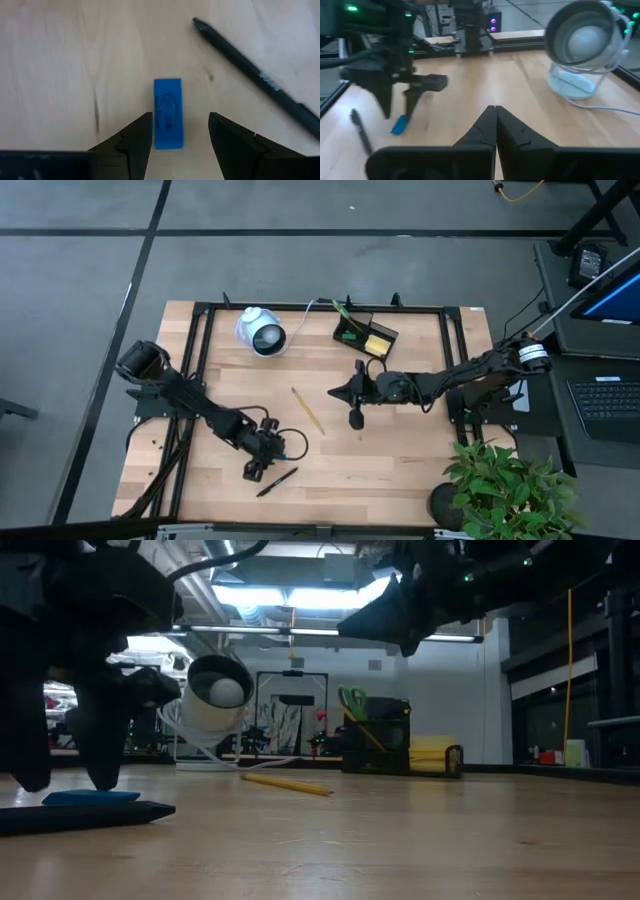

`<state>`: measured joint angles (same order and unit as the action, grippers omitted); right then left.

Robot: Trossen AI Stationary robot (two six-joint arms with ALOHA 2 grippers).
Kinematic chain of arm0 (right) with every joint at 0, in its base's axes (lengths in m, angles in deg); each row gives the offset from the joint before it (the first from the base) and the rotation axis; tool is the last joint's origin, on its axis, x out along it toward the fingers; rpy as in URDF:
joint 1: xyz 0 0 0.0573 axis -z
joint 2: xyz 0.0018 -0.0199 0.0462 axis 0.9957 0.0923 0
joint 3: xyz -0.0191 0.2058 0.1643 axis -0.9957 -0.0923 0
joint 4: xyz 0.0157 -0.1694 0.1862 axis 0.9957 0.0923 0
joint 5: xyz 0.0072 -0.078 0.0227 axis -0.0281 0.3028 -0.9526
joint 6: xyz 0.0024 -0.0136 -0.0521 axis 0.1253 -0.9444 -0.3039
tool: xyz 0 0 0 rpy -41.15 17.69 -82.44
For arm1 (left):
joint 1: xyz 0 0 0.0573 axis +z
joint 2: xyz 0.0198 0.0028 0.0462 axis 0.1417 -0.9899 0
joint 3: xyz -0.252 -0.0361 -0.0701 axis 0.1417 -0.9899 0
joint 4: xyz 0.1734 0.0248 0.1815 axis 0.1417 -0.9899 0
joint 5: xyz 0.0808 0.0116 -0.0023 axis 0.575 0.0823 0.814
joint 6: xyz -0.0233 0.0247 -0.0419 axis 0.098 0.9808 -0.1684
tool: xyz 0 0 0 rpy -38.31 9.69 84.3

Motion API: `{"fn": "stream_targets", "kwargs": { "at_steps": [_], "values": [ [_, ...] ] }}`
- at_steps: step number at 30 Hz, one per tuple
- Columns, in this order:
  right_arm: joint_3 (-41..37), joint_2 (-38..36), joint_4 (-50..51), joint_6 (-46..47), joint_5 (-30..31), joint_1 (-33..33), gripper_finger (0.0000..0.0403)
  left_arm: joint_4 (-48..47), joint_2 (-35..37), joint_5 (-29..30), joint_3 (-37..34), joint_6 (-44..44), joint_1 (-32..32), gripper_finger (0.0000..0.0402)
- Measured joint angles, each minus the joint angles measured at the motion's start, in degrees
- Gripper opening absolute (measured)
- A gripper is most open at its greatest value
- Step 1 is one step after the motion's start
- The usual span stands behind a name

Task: Pick and place office supplies into organizer
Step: Put the blue eraser into the desk organizer

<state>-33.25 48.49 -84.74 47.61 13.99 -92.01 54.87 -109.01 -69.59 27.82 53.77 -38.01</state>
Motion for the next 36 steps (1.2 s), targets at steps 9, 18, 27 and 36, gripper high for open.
{"fn": "stream_targets", "kwargs": {
  "at_steps": [9,18,27,36],
  "values": [
    [0.0,0.0,0.0,0.1,0.0,-4.2,0.0003,-0.8,-0.6,3.3,0.0,-3.8,0.0,0.0189],
    [0.0,0.0,0.0,0.0,0.1,-5.4,0.0003,-0.8,-3.7,3.6,0.3,-5.1,-0.8,0.0187],
    [0.0,0.0,0.1,0.0,0.1,-5.4,0.0005,-1.9,-2.9,4.3,0.1,-4.9,-1.0,0.0131],
    [0.0,0.0,0.1,0.0,0.1,-5.4,0.0015,-2.1,-2.8,4.5,0.0,-5.0,-1.1,0.0075]
  ]
}}
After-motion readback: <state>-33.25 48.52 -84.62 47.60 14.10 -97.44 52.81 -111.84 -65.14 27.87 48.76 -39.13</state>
